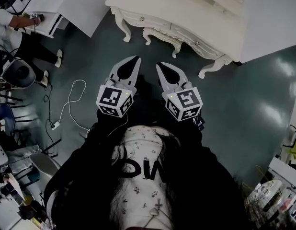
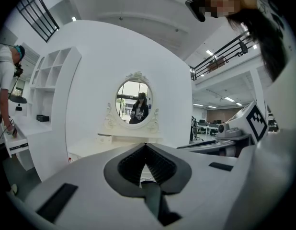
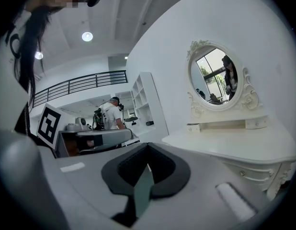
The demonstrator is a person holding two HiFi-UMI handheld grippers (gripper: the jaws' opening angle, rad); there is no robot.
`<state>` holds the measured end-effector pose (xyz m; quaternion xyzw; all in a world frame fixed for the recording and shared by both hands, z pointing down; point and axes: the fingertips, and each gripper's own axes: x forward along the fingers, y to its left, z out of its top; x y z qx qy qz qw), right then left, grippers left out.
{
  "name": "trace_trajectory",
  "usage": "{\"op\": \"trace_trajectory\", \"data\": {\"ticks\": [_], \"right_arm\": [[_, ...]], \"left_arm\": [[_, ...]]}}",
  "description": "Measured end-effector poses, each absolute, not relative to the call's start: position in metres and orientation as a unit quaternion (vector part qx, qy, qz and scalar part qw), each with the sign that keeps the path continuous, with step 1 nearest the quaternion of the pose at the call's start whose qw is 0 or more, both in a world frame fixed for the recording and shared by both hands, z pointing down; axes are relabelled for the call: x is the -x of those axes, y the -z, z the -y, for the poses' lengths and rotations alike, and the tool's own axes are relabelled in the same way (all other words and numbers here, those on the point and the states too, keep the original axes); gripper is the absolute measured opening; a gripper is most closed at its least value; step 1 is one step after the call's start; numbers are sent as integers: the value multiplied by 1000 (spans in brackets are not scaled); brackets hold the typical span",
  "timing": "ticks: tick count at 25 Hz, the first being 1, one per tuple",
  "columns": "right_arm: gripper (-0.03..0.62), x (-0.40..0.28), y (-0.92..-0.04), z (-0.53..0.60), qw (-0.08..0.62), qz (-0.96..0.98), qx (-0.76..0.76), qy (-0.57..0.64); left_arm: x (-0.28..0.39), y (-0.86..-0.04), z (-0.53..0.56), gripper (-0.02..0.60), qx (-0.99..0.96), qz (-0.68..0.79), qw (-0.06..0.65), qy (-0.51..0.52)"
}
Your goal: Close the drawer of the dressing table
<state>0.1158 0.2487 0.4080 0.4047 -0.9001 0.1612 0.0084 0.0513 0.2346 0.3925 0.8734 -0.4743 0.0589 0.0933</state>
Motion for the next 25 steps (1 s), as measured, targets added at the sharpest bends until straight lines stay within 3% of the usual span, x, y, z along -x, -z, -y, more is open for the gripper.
{"op": "trace_trajectory", "data": {"ticks": [13,25], "right_arm": [[9,-123,-421,-208,14,889,-418,-185],[9,-49,-423,-133,33,891,-409,-193]], "left_arm": [[-53,-405,-195,0,-874,469,108,-64],[23,-405,-125,-2,-871,477,108,-52]]}}
